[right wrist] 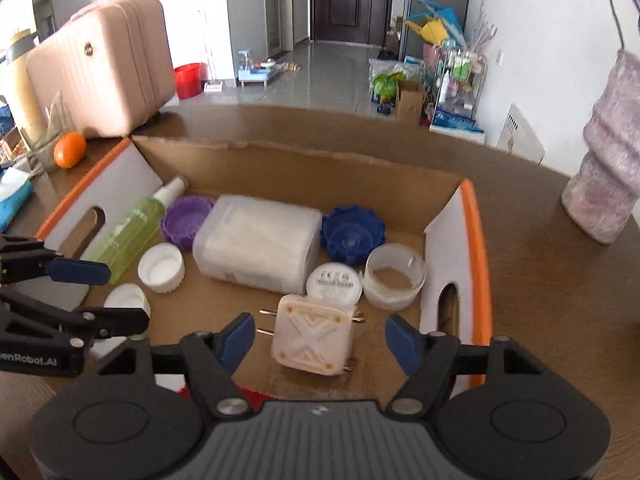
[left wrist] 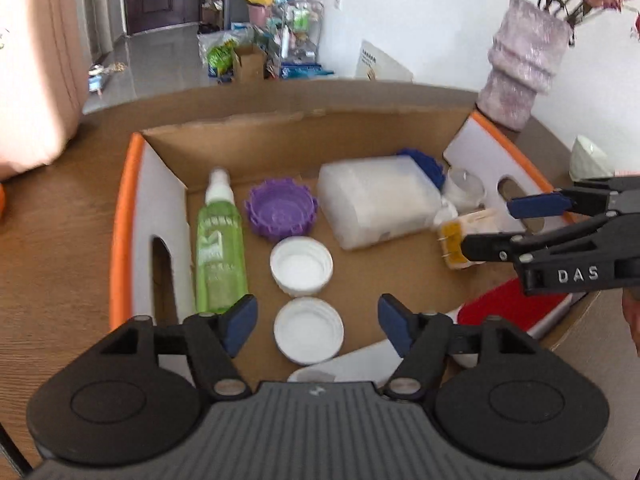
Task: Organize rigid objects
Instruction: 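Withdraw both tools up from the box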
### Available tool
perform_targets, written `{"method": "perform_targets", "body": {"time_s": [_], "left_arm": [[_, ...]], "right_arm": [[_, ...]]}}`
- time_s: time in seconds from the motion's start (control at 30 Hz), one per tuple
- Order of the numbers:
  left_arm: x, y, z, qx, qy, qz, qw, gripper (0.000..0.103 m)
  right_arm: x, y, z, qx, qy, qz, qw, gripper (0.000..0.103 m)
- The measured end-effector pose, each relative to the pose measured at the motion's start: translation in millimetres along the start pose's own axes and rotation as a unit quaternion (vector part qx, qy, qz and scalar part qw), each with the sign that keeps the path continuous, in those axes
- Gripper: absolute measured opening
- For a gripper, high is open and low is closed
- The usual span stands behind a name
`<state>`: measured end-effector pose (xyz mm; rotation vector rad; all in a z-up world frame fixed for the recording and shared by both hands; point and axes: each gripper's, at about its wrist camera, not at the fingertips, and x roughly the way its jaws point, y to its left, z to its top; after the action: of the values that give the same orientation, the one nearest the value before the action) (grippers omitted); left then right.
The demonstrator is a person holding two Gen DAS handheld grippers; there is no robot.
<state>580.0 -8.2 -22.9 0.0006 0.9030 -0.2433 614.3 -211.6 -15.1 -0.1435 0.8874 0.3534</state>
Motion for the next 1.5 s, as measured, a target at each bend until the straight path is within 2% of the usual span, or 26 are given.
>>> {"method": "perform_targets", "body": {"time_s": [0.27, 0.4, 0.5, 0.63, 0.7, 0.9, 1.07, 1.17, 1.3, 1.4, 1.5], "left_arm": [[-61, -3, 8, -0.013, -0.055, 0.032, 0.9979, 0.075], [-101, -6, 3, -0.022, -0.088, 0.051, 0.9946, 0.076], [-136, -12, -7, -0.025, -0.125, 0.058, 0.9902, 0.079], [-179, -21, -23, -0.025, -0.183, 0.077, 0.9798, 0.088], [-195, -25, -34, -0.034, -0.210, 0.084, 0.9734, 0.098], [-228, -34, -70, -0.036, -0.272, 0.096, 0.9570, 0.100], [-254, -44, -103, -0.026, -0.323, 0.094, 0.9413, 0.101], [-266, -50, -123, -0.020, -0.344, 0.097, 0.9336, 0.102], [-280, -59, -152, -0.012, -0.358, 0.105, 0.9277, 0.103], [-291, -59, -181, -0.034, -0.351, 0.096, 0.9307, 0.103], [-298, -58, -212, -0.039, -0.331, 0.091, 0.9383, 0.103]], "right_arm": [[-62, 5, 10, -0.001, -0.047, -0.005, 0.999, 0.078], [-102, 9, 9, 0.011, -0.085, 0.008, 0.996, 0.084], [-134, 12, 3, 0.025, -0.120, 0.008, 0.992, 0.085], [-172, 19, -10, 0.030, -0.163, 0.001, 0.986, 0.086], [-189, 21, -20, 0.040, -0.191, 0.003, 0.981, 0.088], [-226, 36, -67, 0.054, -0.298, -0.006, 0.953, 0.094], [-249, 50, -107, 0.053, -0.358, -0.021, 0.932, 0.098], [-255, 60, -128, 0.052, -0.375, -0.024, 0.925, 0.101], [-262, 71, -156, 0.060, -0.370, -0.021, 0.927, 0.101], [-273, 81, -184, 0.069, -0.363, -0.011, 0.929, 0.101], [-282, 92, -212, 0.066, -0.351, -0.009, 0.934, 0.102]]}}
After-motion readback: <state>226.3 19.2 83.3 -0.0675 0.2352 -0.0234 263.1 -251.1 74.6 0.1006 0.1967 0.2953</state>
